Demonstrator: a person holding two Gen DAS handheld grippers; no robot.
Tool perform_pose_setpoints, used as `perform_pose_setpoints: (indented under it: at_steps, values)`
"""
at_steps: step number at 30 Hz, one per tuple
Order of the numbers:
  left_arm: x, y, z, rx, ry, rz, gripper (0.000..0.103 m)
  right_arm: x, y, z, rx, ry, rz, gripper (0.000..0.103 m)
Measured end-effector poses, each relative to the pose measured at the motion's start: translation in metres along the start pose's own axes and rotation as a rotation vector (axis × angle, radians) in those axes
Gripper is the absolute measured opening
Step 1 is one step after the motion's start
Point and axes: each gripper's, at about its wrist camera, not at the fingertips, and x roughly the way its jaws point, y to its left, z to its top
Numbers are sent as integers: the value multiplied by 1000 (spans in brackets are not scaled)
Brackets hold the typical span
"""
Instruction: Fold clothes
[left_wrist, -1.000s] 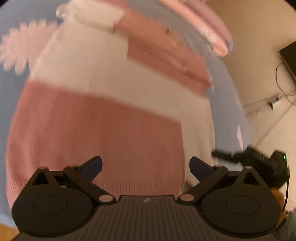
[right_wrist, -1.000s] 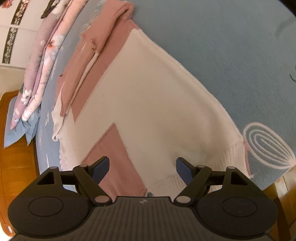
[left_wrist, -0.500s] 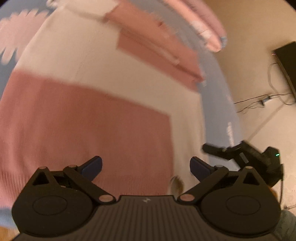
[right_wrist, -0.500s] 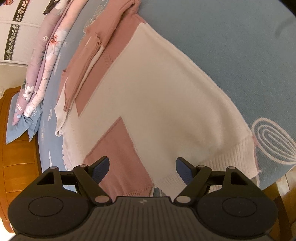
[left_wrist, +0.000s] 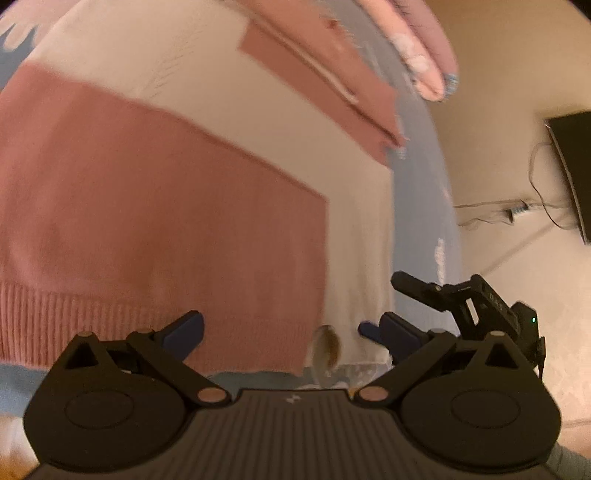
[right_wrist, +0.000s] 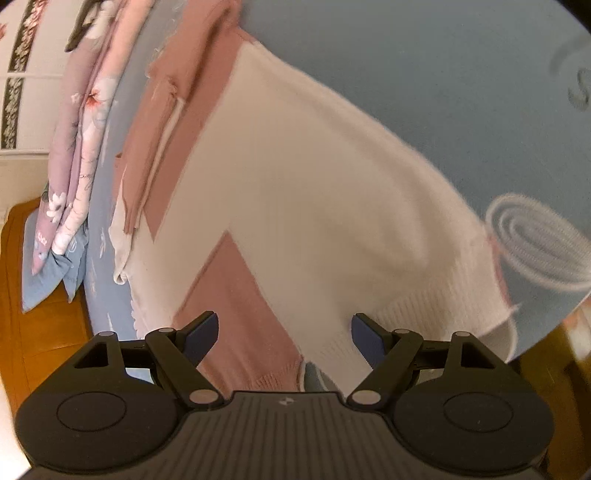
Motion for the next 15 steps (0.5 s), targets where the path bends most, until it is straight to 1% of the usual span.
perform_pose_setpoints:
  at_steps: [2, 5, 6, 7, 8, 9, 12, 15]
  values:
    - [0, -6, 4, 30, -6, 25, 100, -11, 5, 4, -53, -49, -15, 83]
    - [6, -6, 8, 7, -6, 15, 100, -27, -10, 13, 18, -108, -28, 83]
    - [8, -6, 9, -6, -8, 9, 100, -28, -19, 15, 55, -97, -35, 83]
    - [11, -6, 9, -17, -5, 9, 100, -27, -27, 17, 73, -70, -76, 83]
    - [14, -7, 9, -24, -1, 15, 100, -28, -33, 17, 78, -67, -92, 79]
    - [15, -8, 8, -26, 2, 24, 100, -29, -39, 17, 83, -67, -104, 80]
    - [12, -10, 5, -21, -2, 20, 100, -42, -44, 16, 123, -96, -83, 82]
    - [9, -13, 4, -9, -8, 23, 100, -43, -37, 17, 88, -88, -47, 82]
